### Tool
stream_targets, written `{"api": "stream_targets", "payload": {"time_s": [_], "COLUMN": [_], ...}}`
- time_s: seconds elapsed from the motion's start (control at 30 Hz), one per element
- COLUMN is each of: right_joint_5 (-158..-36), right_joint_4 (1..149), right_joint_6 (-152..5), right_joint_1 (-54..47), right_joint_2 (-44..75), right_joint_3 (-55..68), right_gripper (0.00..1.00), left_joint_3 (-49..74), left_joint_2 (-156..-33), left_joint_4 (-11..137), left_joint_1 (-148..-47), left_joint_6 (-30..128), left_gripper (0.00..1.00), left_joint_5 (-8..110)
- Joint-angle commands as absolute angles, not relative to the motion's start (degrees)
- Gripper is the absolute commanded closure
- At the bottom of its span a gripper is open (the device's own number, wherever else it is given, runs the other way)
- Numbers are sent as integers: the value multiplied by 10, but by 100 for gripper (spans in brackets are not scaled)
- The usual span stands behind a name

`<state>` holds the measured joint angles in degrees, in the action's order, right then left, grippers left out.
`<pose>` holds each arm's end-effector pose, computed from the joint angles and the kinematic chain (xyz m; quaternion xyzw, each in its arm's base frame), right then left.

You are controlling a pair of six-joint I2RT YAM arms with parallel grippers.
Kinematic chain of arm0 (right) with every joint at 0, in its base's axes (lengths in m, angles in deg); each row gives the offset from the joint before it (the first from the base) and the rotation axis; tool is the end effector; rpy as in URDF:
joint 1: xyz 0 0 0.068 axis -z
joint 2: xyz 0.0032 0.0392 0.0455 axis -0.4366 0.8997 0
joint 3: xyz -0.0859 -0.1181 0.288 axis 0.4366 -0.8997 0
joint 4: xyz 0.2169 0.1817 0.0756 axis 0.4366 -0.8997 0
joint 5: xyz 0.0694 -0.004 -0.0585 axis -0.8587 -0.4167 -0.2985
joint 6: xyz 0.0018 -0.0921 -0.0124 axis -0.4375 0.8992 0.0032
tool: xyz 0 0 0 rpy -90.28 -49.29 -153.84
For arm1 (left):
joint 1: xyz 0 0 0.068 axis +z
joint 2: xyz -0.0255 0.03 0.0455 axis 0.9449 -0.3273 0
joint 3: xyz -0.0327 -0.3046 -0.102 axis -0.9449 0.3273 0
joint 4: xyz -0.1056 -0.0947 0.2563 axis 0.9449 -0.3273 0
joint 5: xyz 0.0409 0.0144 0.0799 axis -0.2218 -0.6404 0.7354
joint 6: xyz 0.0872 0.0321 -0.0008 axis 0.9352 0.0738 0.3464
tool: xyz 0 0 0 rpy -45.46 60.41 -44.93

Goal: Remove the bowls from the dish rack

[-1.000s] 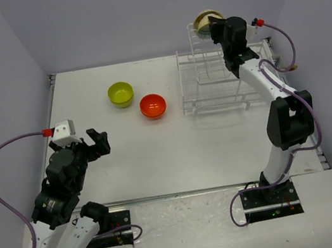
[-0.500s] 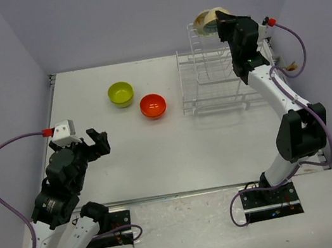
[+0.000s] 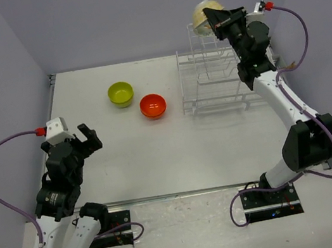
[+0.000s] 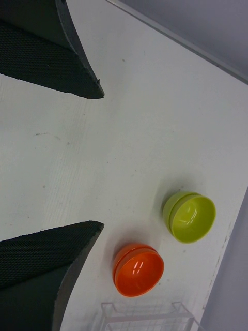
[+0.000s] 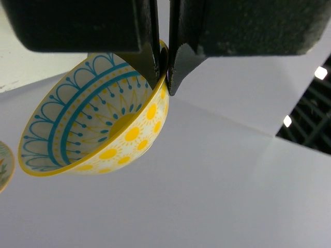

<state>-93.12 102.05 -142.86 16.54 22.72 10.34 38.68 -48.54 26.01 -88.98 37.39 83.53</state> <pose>0.4405 0.0774 0.4900 0.3080 0.5088 0.5584 0.5783 0.1422 -0.0103 0.3582 -0.1569 0.7876 -0.0406 0.5944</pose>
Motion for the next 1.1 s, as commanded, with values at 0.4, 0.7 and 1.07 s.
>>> {"api": "stream_targets", "payload": {"time_s": [0.4, 0.7, 1.07], "right_joint_5": [-1100, -944, -738], "right_joint_4": [770, 450, 262], "right_joint_6": [-884, -623, -505], "right_joint_1": [1, -176, -377], "right_joint_2": [97, 238, 531], "right_joint_3": [183, 325, 499], "right_gripper": [100, 100, 100], "left_joint_3": [382, 384, 365], "left_joint_2": [-497, -493, -371], "left_joint_4": [288, 287, 219], "left_joint_1": [-782, -777, -770], "left_joint_6": [377, 377, 305], "left_gripper": [0, 0, 0], "left_joint_5": [814, 816, 992]}}
